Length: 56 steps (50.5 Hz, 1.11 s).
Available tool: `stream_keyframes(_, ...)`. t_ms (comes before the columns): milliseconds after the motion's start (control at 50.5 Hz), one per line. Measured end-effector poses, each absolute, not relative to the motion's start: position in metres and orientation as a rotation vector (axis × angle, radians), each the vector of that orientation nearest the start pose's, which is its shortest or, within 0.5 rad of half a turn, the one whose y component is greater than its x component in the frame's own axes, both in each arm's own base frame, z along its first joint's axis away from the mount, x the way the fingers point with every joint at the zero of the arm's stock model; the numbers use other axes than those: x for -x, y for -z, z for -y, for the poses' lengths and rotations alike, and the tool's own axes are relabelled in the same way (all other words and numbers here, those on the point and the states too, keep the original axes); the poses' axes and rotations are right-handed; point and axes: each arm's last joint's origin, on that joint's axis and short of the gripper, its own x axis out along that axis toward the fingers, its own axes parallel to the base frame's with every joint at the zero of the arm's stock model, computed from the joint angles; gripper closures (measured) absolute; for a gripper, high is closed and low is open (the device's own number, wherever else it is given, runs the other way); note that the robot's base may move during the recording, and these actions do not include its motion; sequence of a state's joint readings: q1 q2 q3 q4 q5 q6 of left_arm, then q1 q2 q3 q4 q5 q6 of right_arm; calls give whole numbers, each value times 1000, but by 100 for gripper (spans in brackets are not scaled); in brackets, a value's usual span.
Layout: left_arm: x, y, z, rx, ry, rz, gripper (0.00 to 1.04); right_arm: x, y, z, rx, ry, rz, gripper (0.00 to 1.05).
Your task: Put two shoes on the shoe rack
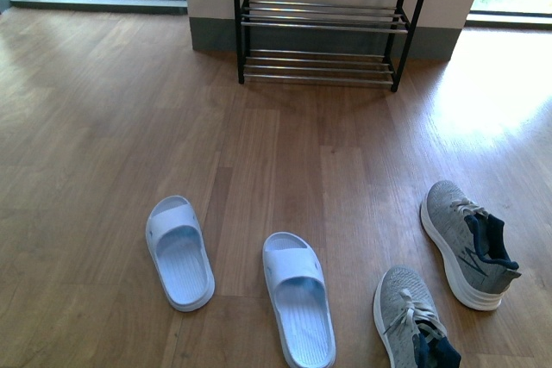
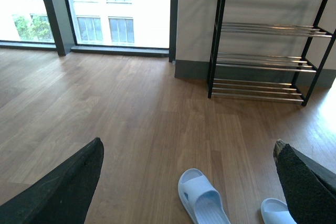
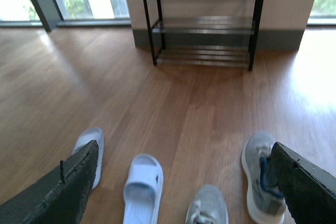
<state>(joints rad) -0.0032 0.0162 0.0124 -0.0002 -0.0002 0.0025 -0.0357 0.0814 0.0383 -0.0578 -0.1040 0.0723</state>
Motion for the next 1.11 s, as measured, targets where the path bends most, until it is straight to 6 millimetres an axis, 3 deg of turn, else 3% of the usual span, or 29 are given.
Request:
stream_keyframes(277,-98,-166,0,-2,3,-4,9,-146,-153,6,-108,-23,-382,9)
stream_keyframes(455,-98,-166,0,-2,3,-4,9,-189,-126,4,-67,-42,-557,9)
stream_keyframes(574,-98,-166,0,-2,3,-4,9,-214,-92,1,-17,-48,-696,9)
stream_keyframes(634,-98,-166,0,-2,3,-4,9,-224,-65,-1,13,-62,-800,9)
stream_keyframes(832,-98,-166,0,-2,3,-4,9,-240,-2,-1,104,-73,-967,9)
stream_keyframes(1109,-98,-166,0,-2,3,-4,9,-256,73,19,166,-16,-1130,9)
